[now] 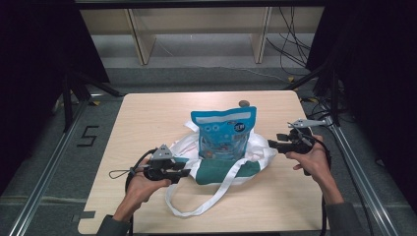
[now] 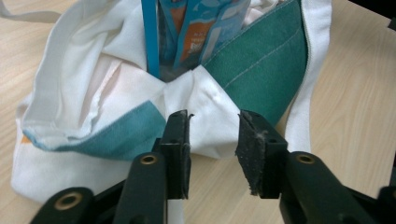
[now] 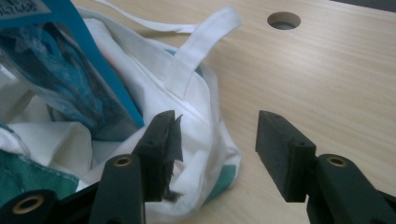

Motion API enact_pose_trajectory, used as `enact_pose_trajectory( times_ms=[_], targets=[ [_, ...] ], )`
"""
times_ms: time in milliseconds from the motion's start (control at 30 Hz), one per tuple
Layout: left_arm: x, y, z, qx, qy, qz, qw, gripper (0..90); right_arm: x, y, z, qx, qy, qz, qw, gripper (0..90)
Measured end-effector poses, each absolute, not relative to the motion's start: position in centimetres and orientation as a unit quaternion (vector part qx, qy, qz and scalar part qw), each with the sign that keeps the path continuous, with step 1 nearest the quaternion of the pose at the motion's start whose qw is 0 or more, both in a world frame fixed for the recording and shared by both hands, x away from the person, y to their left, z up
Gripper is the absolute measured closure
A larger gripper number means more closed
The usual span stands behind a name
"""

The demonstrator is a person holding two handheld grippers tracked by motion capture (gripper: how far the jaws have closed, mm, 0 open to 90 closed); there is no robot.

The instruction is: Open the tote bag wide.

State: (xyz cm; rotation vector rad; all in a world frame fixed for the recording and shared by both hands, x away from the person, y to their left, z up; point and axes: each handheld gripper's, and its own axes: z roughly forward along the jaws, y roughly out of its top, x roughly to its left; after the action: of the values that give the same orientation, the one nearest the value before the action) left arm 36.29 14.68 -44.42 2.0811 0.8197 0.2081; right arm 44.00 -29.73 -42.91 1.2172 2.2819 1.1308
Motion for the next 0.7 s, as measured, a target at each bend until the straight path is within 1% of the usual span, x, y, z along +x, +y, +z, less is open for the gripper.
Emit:
enact_pose_trajectory(
  times_ms=[67, 100, 133, 167, 200, 233, 300, 367, 400, 467, 533, 567, 600, 700],
  targets=[
    [35.9, 14.8, -44.5, 0.827, 0.332, 0.086, 0.444, 58.4, 43.6, -30.1, -43.1, 0.423, 0.800, 0.391, 0.166, 46.0],
    [35.8, 15.1, -44.4, 0.837, 0.321, 0.092, 0.434, 56.0, 43.4, -30.1, -43.1, 0.426, 0.799, 0.392, 0.164, 45.3],
    [35.5, 15.2, -44.5, 0.830, 0.337, 0.089, 0.436, 53.0, 43.2, -30.2, -43.1, 0.428, 0.797, 0.391, 0.169, 44.7],
    [35.3, 15.1, -44.6, 0.823, 0.344, 0.086, 0.443, 50.8, 42.9, -30.3, -43.1, 0.429, 0.799, 0.391, 0.160, 44.1],
    [35.2, 15.3, -44.6, 0.824, 0.344, 0.089, 0.442, 49.3, 42.8, -30.4, -43.1, 0.423, 0.802, 0.386, 0.169, 43.9],
    [35.0, 15.5, -44.6, 0.828, 0.340, 0.091, 0.435, 47.8, 42.7, -30.3, -43.2, 0.427, 0.799, 0.392, 0.160, 43.5],
    [34.7, 15.6, -44.8, 0.826, 0.345, 0.100, 0.434, 44.7, 42.3, -30.4, -43.2, 0.422, 0.801, 0.390, 0.168, 42.5],
    [34.3, 15.8, -45.0, 0.825, 0.352, 0.103, 0.430, 41.5, 42.0, -30.4, -43.2, 0.419, 0.803, 0.391, 0.165, 41.8],
    [34.2, 15.9, -45.0, 0.827, 0.353, 0.104, 0.426, 39.3, 41.7, -30.3, -43.1, 0.425, 0.799, 0.397, 0.154, 41.4],
    [33.8, 16.1, -45.2, 0.827, 0.356, 0.107, 0.421, 36.6, 41.3, -30.1, -43.2, 0.430, 0.791, 0.411, 0.142, 40.4],
    [33.4, 16.3, -45.4, 0.826, 0.360, 0.110, 0.419, 35.2, 41.0, -30.1, -43.2, 0.432, 0.793, 0.406, 0.140, 39.8],
    [33.2, 16.4, -45.7, 0.824, 0.364, 0.109, 0.420, 34.3, 40.9, -30.4, -43.2, 0.427, 0.797, 0.400, 0.148, 39.2],
    [32.9, 16.6, -45.8, 0.826, 0.365, 0.110, 0.415, 33.6, 40.9, -30.3, -43.3, 0.426, 0.796, 0.407, 0.138, 38.2],
    [32.5, 17.1, -46.1, 0.827, 0.365, 0.116, 0.412, 31.1, 40.5, -30.4, -43.7, 0.433, 0.796, 0.399, 0.142, 37.6]
  ],
)
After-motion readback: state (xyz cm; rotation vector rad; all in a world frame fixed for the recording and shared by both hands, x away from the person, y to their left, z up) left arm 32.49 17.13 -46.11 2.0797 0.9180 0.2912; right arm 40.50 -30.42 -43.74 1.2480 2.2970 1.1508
